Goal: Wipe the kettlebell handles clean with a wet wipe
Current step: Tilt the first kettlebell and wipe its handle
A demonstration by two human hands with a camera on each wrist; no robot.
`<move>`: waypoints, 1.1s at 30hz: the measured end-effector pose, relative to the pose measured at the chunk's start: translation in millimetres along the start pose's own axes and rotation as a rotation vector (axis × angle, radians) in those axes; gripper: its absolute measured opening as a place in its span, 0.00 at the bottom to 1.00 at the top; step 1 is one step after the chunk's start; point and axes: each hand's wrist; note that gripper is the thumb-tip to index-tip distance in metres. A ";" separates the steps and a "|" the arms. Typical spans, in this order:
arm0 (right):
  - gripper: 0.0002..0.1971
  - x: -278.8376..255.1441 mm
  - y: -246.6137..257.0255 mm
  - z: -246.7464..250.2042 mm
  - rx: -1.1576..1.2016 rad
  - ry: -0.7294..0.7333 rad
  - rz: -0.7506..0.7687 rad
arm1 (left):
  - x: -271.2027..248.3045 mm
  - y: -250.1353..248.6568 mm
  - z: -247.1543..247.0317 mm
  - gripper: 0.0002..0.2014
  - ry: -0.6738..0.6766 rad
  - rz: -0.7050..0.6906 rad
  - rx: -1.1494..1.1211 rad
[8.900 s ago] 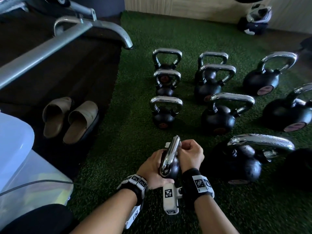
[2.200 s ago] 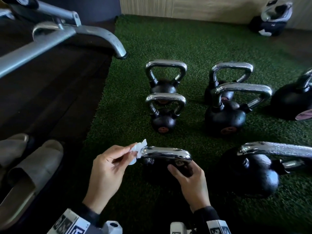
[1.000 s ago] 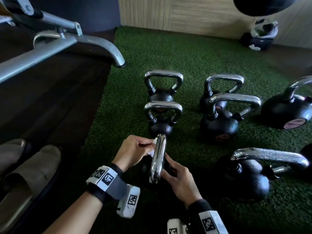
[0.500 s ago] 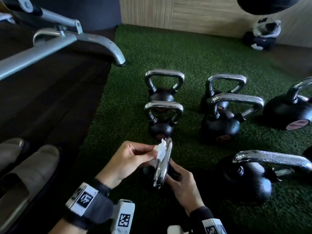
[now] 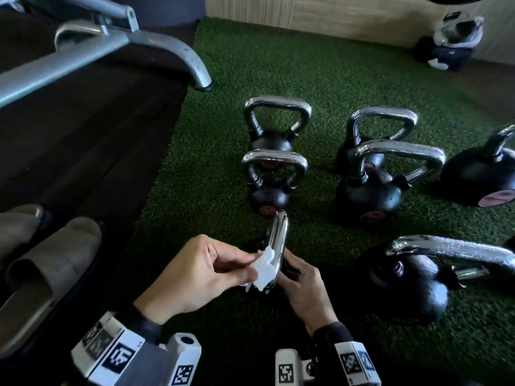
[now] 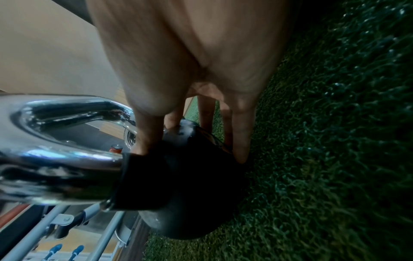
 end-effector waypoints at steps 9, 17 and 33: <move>0.46 -0.5 10.8 -5.1 0.011 -0.038 0.014 | -12.9 13.2 5.9 0.11 -0.023 -0.081 0.166; 0.35 -7.0 49.2 11.5 -0.316 -0.018 0.008 | -5.7 12.8 3.8 0.14 -0.006 -0.275 0.415; 0.20 -28.7 146.0 27.6 -0.041 -0.210 0.601 | 25.0 -49.1 -8.9 0.04 -0.232 0.012 -0.409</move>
Point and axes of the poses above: each hand's wrist, its own x-axis towards the middle knuckle, its own z-axis out of the back of the hand, y = z × x, and after that the axes turned 7 degrees about -y, right-handed
